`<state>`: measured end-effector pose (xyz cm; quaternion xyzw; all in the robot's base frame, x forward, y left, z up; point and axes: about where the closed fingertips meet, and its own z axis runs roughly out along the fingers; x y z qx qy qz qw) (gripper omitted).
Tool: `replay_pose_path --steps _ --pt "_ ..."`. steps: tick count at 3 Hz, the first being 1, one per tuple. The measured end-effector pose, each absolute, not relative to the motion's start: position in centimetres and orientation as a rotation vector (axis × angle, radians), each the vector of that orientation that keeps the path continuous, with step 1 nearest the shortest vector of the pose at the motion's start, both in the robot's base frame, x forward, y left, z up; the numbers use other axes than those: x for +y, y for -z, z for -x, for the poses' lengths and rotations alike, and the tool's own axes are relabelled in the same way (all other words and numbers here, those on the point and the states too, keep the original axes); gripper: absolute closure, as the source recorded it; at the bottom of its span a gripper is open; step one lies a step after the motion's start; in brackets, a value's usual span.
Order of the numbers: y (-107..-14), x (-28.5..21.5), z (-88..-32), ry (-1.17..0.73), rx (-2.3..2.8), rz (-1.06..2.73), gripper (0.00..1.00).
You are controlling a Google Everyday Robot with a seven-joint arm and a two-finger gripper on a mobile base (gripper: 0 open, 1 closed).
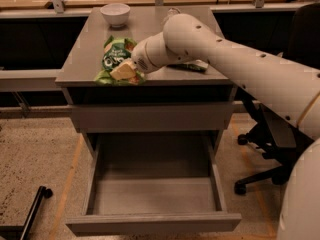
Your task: Place green rice chip bag into middle drawer
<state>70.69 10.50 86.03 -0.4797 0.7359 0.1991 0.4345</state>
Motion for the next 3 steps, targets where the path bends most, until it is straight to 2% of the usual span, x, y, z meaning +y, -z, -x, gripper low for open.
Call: replay_pose_path --steps 1,3 --pt "-87.6 9.0 -68.5 -0.473 1.847 1.167 1.00" --pt "-92.1 1.7 -58.7 -0.476 1.919 1.170 1.00"
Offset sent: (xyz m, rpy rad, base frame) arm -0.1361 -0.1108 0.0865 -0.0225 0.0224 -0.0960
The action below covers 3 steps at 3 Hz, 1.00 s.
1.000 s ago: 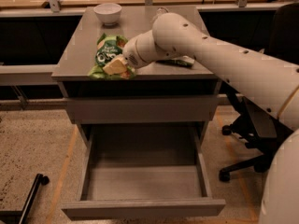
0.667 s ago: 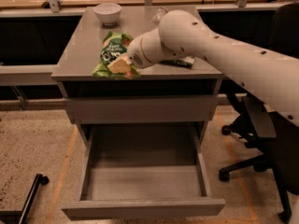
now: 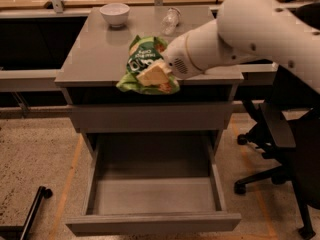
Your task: Place green rice chip bag into middle drawer
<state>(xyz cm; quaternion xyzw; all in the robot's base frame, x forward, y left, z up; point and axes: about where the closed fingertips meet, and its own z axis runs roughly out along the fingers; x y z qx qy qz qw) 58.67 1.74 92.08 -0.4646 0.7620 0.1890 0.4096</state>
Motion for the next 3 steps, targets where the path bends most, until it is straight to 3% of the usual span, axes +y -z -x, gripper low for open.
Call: replay_pose_path --steps 1,3 --pt "-91.4 -1.9 -54.1 -0.573 2.012 1.209 1.00" --pt "-90.6 -1.7 -52.1 -0.614 2.049 1.281 1.00"
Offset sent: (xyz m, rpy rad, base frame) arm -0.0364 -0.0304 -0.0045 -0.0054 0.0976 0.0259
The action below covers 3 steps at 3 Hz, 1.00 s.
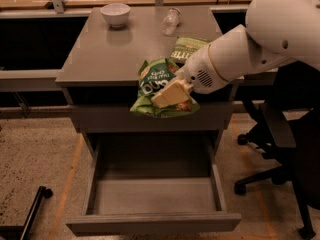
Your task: Place green rice chip bag into middle drawer
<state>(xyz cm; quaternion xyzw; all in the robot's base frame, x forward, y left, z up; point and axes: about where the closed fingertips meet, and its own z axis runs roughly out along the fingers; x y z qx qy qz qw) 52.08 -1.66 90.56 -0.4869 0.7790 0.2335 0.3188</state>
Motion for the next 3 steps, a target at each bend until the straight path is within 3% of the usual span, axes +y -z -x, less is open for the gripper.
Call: replay_pose_path --steps 3 --pt "-73.9 2.6 -53.0 -0.768 2.026 1.314 1.00"
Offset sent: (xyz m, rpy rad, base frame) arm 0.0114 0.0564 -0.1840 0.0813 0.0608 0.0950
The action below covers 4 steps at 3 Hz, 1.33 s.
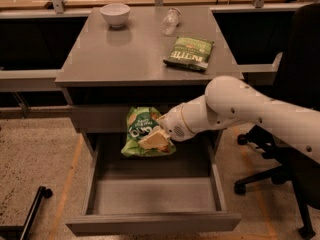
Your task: Place green rice chip bag into middle drawer
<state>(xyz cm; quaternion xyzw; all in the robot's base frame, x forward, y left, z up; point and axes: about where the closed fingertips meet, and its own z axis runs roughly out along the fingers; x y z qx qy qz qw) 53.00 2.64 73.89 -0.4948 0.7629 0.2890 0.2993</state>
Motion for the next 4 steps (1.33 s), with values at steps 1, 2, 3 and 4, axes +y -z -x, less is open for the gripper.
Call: replay_pose_path --steps 1,2,3,4 --pt "-73.0 2.8 -53.4 -0.771 2.029 1.297 1.00" --pt "-71.5 3.8 -52.7 -0.760 2.040 1.363 1.00" --pt "-64.9 4.6 -51.9 -0.814 2.075 1.397 1.00" --pt "-58.4 4.7 -51.4 -0.883 2.121 1.389 1.00"
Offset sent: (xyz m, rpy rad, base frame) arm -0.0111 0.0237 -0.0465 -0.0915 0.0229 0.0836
